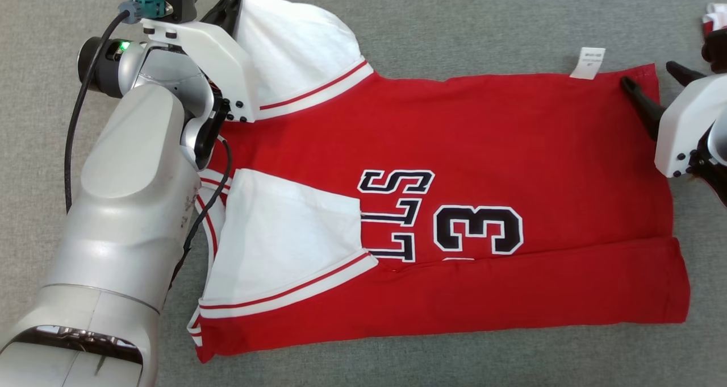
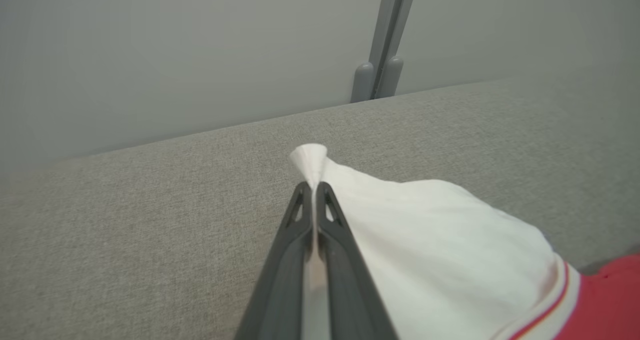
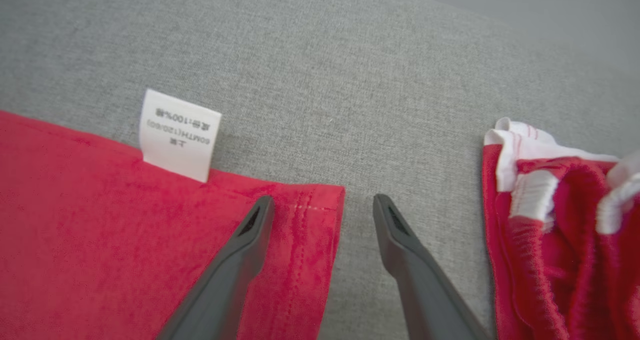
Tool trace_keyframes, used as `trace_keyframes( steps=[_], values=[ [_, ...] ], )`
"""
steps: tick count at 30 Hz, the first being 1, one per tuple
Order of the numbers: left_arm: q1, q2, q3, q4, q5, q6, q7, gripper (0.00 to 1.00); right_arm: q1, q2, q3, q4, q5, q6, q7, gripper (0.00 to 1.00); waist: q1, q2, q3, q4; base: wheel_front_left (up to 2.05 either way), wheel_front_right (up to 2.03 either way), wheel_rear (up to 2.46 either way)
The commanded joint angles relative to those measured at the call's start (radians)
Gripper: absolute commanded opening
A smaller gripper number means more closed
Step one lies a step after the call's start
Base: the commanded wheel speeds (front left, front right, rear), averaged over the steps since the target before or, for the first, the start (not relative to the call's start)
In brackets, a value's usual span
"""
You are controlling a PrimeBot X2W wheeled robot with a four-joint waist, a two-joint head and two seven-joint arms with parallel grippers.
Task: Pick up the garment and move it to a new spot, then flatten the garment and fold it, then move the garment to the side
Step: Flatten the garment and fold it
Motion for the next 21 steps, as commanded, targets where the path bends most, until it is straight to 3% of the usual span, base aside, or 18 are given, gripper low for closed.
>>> trace_keyframes(
  steps=[1,5,7,10,12,21],
  values=[
    [0.001,0.005,0.000,-0.005,-0.005,0.001,-0.002,0.00,-0.011,-0.006,0.011,0.011,0.011,0.000,0.008,1.00,0.0000,-0.0001,0.011,0.011,0.00,0.00,0.00],
    [0.003,0.005,-0.003,-0.014,-0.011,0.004,-0.001,0.00,-0.043,-0.016,0.062,0.059,0.050,0.000,0.022,0.98,0.0000,-0.0001,0.016,0.019,0.00,0.00,0.00],
    [0.006,0.007,-0.005,-0.015,-0.013,0.004,0.000,0.00,-0.062,-0.024,0.084,0.078,0.071,0.000,0.026,0.50,0.0000,-0.0001,0.015,0.020,0.00,0.00,0.00],
    [0.010,0.014,-0.005,-0.015,-0.016,0.006,0.001,0.00,-0.081,-0.033,0.115,0.089,0.096,0.000,0.019,0.27,0.0000,-0.0001,0.008,0.019,0.00,0.00,0.00],
    [0.014,0.018,-0.005,-0.017,-0.020,0.006,-0.001,0.00,-0.092,-0.037,0.137,0.095,0.110,0.000,0.007,0.00,0.0000,-0.0001,0.001,0.016,0.00,0.00,0.00],
    [0.076,0.040,0.019,-0.077,-0.060,-0.016,-0.061,0.00,-0.075,-0.040,0.196,0.082,0.179,0.000,-0.125,0.00,0.0000,-0.0001,-0.056,0.007,0.00,0.00,0.00]
  ],
)
